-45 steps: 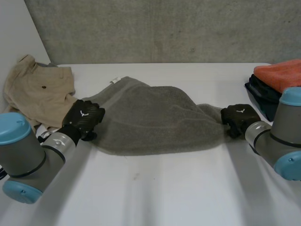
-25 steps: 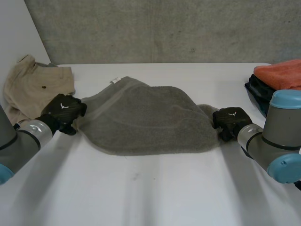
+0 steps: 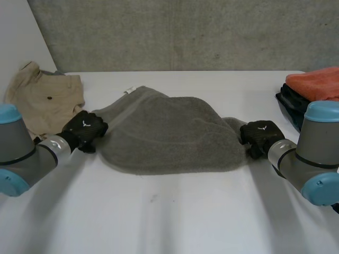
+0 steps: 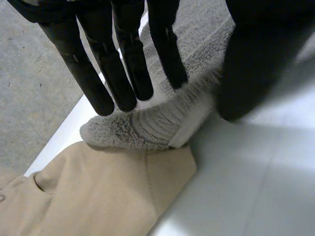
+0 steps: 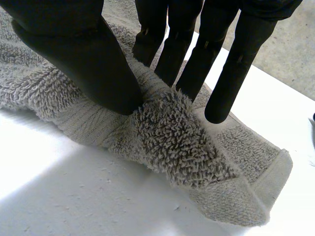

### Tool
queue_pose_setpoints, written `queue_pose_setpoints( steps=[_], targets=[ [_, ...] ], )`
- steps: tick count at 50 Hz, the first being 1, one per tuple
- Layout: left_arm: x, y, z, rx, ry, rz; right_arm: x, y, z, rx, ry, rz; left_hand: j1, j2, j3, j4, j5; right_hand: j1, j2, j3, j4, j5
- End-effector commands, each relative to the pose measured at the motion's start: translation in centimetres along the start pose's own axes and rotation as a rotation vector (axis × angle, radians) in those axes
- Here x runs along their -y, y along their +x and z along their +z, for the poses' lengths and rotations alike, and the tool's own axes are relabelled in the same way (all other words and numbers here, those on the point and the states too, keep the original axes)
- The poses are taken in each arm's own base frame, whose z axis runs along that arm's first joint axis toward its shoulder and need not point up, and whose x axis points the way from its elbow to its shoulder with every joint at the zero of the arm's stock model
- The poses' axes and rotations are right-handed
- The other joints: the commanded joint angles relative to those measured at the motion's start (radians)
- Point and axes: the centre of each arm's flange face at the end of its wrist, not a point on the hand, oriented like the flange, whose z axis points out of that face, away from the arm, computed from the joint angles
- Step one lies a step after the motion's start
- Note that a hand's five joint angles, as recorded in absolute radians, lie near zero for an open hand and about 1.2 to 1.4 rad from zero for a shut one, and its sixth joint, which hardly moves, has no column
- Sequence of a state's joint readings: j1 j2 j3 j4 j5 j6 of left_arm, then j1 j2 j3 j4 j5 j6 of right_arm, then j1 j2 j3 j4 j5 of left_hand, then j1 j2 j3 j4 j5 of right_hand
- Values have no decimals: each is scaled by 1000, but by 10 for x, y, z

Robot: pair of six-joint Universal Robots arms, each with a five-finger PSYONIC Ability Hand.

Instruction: Fold the laundry.

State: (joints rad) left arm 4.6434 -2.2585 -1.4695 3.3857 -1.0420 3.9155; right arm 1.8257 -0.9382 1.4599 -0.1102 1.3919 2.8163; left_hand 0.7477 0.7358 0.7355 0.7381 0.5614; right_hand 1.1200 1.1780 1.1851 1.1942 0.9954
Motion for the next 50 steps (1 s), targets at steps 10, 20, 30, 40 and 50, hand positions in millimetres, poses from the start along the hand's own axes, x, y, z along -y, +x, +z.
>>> queue_pose_setpoints(
  steps=[10,20,30,40,50],
  targets=[
    [104,-19,-57,115,197,-6,75,22,-49,-111,157,-129,649,660,661,658,660,276,218,211,202,226],
    [189,-43,-132,255,430,-191,162,34,-70,-159,362,-192,649,660,661,658,660,276,218,211,202,226],
    [178,-14,-119,130,329,-290,131,-3,41,-108,353,-208,649,660,661,658,660,276,218,211,202,226],
    [145,15,-86,76,136,-226,88,-49,120,-204,565,-238,649,660,661,658,660,-866,-924,-932,-941,-916],
    [155,11,-91,100,130,-241,130,-17,78,-324,541,-132,649,660,661,658,660,-945,-1003,-1011,-1020,-995]
  ],
)
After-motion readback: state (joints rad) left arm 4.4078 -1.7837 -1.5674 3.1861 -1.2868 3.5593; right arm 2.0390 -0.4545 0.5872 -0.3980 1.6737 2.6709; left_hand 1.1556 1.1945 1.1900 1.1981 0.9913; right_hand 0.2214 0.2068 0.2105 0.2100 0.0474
